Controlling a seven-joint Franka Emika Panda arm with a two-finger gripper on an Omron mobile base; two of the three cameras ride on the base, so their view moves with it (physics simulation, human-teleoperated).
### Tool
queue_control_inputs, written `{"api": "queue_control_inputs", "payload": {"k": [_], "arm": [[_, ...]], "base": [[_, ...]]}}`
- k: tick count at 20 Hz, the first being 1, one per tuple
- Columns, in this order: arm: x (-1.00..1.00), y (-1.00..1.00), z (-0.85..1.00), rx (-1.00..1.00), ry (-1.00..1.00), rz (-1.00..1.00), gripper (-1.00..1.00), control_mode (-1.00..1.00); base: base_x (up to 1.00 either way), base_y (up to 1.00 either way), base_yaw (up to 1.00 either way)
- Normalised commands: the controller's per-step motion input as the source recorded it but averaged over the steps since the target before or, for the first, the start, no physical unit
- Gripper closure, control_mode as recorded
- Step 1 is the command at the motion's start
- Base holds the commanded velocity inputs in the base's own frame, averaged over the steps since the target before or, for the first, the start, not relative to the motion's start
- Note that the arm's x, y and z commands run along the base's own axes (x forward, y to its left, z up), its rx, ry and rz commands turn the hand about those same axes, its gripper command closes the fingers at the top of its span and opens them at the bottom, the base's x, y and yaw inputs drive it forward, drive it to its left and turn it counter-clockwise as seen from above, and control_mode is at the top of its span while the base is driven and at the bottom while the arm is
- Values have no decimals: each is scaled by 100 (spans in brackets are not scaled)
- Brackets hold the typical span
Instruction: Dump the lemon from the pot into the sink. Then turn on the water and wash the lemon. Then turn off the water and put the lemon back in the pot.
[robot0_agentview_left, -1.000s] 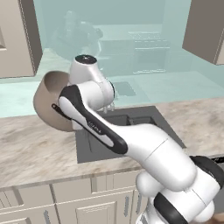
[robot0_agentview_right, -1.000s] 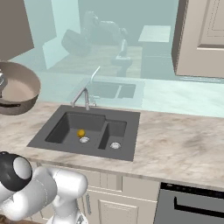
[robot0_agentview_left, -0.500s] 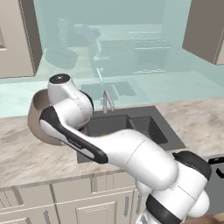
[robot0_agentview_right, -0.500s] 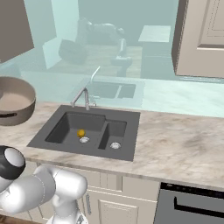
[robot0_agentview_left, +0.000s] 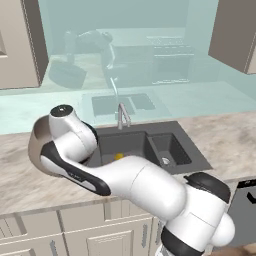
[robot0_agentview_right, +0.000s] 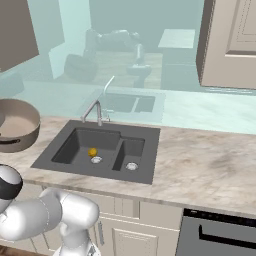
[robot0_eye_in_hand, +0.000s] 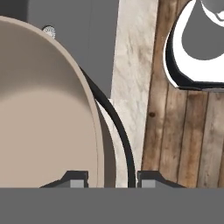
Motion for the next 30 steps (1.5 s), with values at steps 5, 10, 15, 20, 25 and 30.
{"api": "queue_control_inputs", "payload": {"k": [5,10,15,20,25,30], "arm": [[15,24,-36,-1,0,0,100,-100],[5,20,-30,-3,0,0,100,-100],[6,10,-27,-6,0,0,100,-100],[16,6,-22,-4,0,0,100,-100],[13,2,-23,-4,0,0,100,-100],[20,2,-26,-3,0,0,100,-100]], "base": [[0,0,0],[0,0,0],[0,0,0],[0,0,0],[0,0,0],[0,0,0]]}}
